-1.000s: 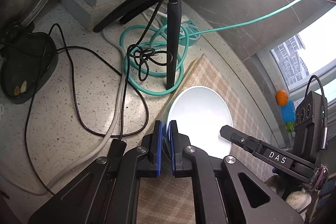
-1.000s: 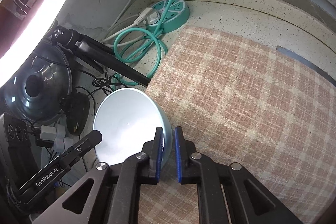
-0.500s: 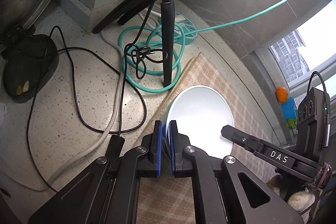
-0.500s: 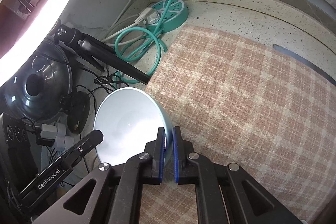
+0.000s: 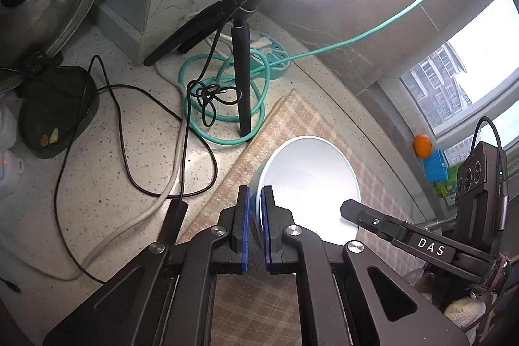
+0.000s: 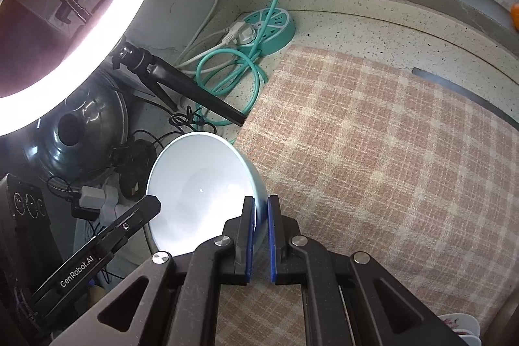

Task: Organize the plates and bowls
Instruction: 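Lift the pale bowl and carry it over the nested steel bowls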

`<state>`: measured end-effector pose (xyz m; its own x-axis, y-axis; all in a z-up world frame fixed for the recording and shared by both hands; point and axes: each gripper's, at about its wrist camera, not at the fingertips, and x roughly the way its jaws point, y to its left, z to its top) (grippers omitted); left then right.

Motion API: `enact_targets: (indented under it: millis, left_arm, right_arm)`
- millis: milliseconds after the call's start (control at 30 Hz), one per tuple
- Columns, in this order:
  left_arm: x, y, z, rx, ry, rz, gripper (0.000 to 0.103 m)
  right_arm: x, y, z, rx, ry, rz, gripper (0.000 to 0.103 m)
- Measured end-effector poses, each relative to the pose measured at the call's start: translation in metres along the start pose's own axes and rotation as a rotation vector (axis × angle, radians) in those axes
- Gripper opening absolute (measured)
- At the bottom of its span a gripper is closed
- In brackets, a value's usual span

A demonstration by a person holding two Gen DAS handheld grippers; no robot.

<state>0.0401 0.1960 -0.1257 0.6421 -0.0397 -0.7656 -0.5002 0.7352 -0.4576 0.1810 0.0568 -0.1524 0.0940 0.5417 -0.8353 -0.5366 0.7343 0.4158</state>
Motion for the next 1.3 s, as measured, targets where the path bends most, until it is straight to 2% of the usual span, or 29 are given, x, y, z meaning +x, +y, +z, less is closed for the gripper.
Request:
enact_targets:
  millis: [633, 1000, 1300]
  left_arm:
    - [-0.043, -0.035, -0.023, 0.068, -0.03, -0.044, 0.005]
    - [-0.048, -0.073, -0.04, 0.139, -0.014, -0.089, 0.005]
    - [-0.039, -0.121, -0.059, 0.221, 0.024, -0.151, 0.005]
  right_arm:
    - [-0.063, -0.002, -0.03, 0.019, -0.057, 0.031, 0.007]
    - [-0.102, -0.031, -0.051, 0.07, -0.11, 0.028, 0.007]
    - [-0.14, -0.073, -0.077, 0.132, -0.168, -0.014, 0.007]
